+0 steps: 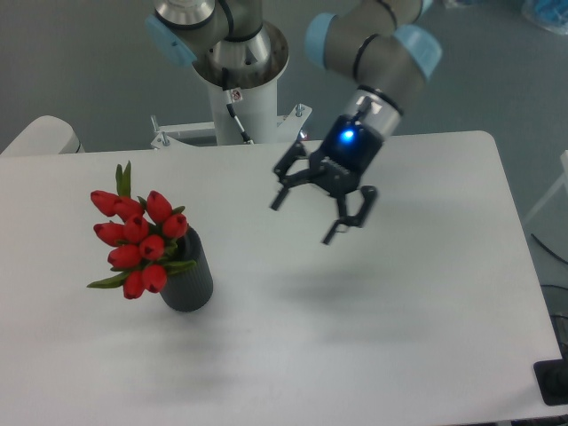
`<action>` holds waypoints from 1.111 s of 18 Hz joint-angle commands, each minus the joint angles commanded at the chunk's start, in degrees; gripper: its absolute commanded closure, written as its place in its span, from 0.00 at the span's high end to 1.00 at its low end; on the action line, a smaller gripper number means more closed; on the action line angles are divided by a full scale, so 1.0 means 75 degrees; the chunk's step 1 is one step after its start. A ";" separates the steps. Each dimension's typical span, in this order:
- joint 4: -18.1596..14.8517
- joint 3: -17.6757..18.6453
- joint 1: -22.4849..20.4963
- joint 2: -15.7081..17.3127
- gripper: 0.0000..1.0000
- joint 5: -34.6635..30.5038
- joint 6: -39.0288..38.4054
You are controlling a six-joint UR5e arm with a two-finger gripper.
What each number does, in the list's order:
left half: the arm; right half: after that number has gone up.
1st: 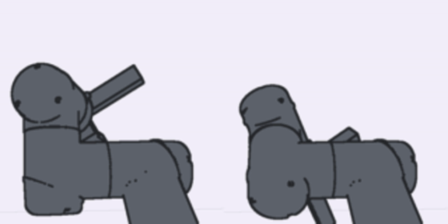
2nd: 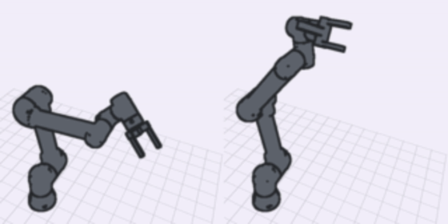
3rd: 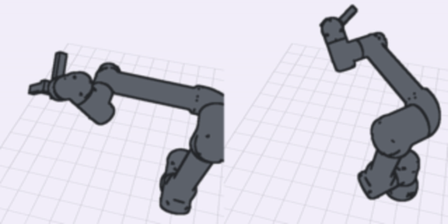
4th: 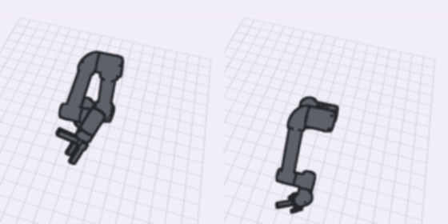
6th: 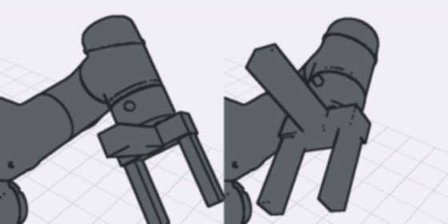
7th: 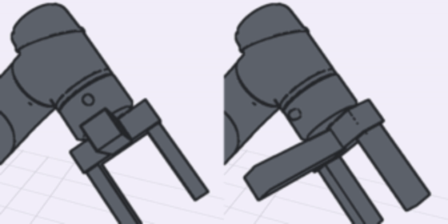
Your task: Insert the flowers into the vase
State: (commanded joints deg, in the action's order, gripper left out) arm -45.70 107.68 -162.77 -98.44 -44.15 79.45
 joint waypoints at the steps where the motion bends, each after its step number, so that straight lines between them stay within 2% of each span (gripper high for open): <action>1: 0.0023 -0.0095 -0.0012 0.0000 1.00 -0.0541 0.0012; 3: 0.0023 -0.0247 -0.0047 -0.0023 1.00 -0.1060 0.0023; 7: 0.0000 -0.0797 -0.0246 -0.0292 1.00 -0.1436 0.0209; 10: -0.0023 -0.1161 -0.0351 -0.0445 1.00 -0.2277 0.1227; 14: -0.0128 -0.1781 -0.0363 -0.0679 1.00 -0.3310 0.2096; 16: -0.0374 -0.2121 -0.0363 -0.0785 1.00 -0.3533 0.2576; 20: -0.1158 -0.2859 -0.0363 -0.1066 1.00 -0.4002 0.3888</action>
State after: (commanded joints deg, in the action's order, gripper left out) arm -54.39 86.23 -165.50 -106.43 -74.17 108.61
